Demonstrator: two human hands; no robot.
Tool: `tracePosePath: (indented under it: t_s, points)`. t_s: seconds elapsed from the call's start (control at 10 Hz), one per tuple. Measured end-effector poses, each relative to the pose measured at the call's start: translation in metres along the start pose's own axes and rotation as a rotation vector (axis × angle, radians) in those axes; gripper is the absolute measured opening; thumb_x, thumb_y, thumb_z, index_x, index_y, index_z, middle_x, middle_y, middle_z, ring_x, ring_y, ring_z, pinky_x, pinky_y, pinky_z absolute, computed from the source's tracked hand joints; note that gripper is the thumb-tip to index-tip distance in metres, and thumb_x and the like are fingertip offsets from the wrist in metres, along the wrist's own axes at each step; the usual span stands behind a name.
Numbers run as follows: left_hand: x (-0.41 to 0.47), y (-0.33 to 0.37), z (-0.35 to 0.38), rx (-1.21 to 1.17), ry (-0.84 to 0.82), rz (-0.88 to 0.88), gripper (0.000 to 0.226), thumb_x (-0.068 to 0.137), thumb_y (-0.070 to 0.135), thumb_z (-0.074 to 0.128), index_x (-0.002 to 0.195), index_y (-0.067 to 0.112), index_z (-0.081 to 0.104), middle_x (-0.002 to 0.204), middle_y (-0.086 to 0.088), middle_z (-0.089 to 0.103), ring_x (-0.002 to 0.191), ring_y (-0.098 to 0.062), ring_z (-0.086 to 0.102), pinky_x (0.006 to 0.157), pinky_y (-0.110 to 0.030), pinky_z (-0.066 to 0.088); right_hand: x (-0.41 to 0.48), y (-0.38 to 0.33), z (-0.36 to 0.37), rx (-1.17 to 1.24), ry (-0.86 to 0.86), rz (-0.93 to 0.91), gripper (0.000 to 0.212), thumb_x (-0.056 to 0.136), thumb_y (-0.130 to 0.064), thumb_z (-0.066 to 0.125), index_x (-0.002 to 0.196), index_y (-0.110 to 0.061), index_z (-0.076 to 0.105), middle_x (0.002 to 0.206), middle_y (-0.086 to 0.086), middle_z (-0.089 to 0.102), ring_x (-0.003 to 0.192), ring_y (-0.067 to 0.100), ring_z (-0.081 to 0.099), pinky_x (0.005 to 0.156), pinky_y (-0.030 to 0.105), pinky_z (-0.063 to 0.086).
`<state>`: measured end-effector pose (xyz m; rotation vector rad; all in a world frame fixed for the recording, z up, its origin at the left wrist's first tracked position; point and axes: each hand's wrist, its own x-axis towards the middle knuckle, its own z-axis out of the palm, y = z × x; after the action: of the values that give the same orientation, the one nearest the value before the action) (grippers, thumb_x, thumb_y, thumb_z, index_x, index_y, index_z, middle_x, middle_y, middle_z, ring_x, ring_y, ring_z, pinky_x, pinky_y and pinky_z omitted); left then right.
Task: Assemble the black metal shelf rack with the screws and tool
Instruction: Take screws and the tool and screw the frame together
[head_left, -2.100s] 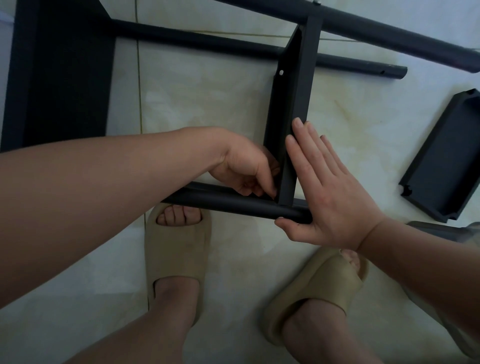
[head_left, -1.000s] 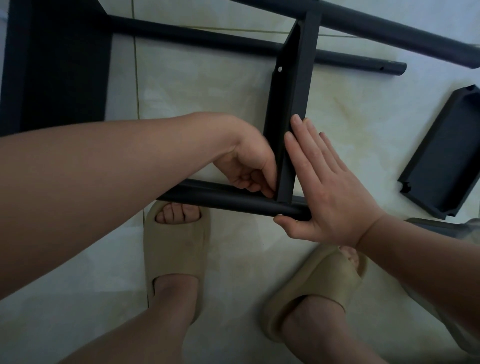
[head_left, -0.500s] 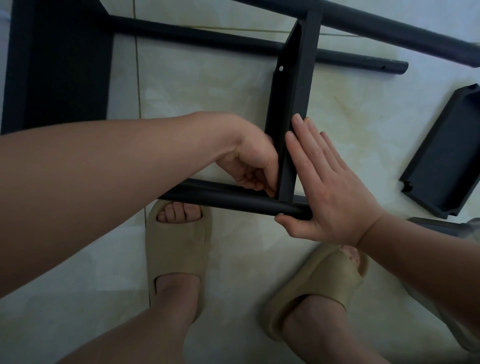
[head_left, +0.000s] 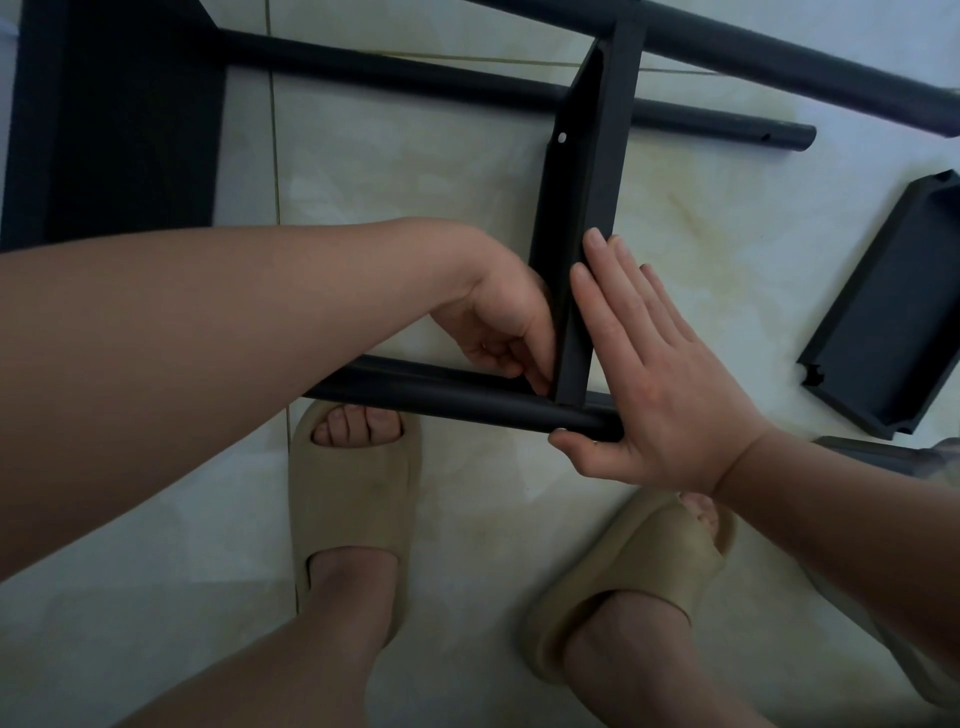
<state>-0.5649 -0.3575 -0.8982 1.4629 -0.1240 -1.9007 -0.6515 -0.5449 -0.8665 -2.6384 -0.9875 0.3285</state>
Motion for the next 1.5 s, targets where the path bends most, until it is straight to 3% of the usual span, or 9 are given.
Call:
tracePosePath:
  t_s: [0.4,0.7,0.9,1.1,1.3,1.5]
  points:
    - [-0.0033,0.0042,-0.0033,0.033,-0.027,-0.076,0.008,0.088,0.015,0.068,0.083,0.02,0.071,0.083,0.003,0.069,0.066,-0.009,0.05,0.068,-0.022,0.043,0.0006,-0.0008,-0.0009,-0.003,0.0,0.002,0.107,0.085,-0.061,0.058,0.156,0.009,0.02,0.166,0.027,0.01,0.155,0.041,0.008,0.122,0.059,0.022]
    - [0.0,0.0023,-0.0033,0.021,-0.023,-0.044,0.015,0.089,0.008,0.066,0.081,0.02,0.069,0.074,0.007,0.068,0.063,-0.006,0.05,0.064,-0.018,0.041,0.0008,-0.0011,-0.0017,-0.004,-0.006,0.003,0.107,0.085,-0.061,0.059,0.156,0.009,0.02,0.165,0.027,0.011,0.155,0.042,0.009,0.122,0.06,0.023]
    - [-0.0036,0.0022,-0.005,0.028,-0.039,-0.066,0.006,0.087,0.016,0.069,0.088,0.021,0.071,0.086,0.004,0.069,0.066,-0.008,0.052,0.069,-0.021,0.043,0.0009,-0.002,-0.0025,-0.007,-0.01,0.007,0.106,0.085,-0.061,0.058,0.156,0.009,0.021,0.165,0.027,0.011,0.155,0.042,0.009,0.122,0.06,0.023]
    - [0.0013,0.0022,-0.0026,0.03,-0.017,-0.055,0.014,0.091,0.011,0.065,0.081,0.02,0.069,0.079,0.004,0.07,0.062,-0.006,0.05,0.063,-0.018,0.042,0.0008,-0.002,-0.0028,-0.008,-0.017,0.01,0.107,0.085,-0.061,0.058,0.156,0.009,0.02,0.166,0.027,0.01,0.156,0.041,0.008,0.122,0.059,0.022]
    - [-0.0039,0.0039,-0.0056,0.034,-0.029,-0.058,0.011,0.088,0.008,0.067,0.087,0.018,0.07,0.077,0.005,0.068,0.065,-0.008,0.051,0.067,-0.02,0.043,0.001,-0.0019,-0.0032,-0.001,-0.019,0.007,0.106,0.085,-0.061,0.058,0.156,0.009,0.02,0.166,0.027,0.009,0.156,0.041,0.007,0.122,0.06,0.022]
    - [-0.002,0.0028,-0.0017,0.046,-0.025,-0.079,0.006,0.089,0.017,0.067,0.085,0.02,0.071,0.082,0.004,0.069,0.065,-0.009,0.051,0.069,-0.024,0.044,0.0008,-0.0021,-0.0035,-0.007,-0.018,0.01,0.107,0.085,-0.062,0.057,0.156,0.009,0.02,0.165,0.027,0.01,0.155,0.042,0.008,0.122,0.06,0.023]
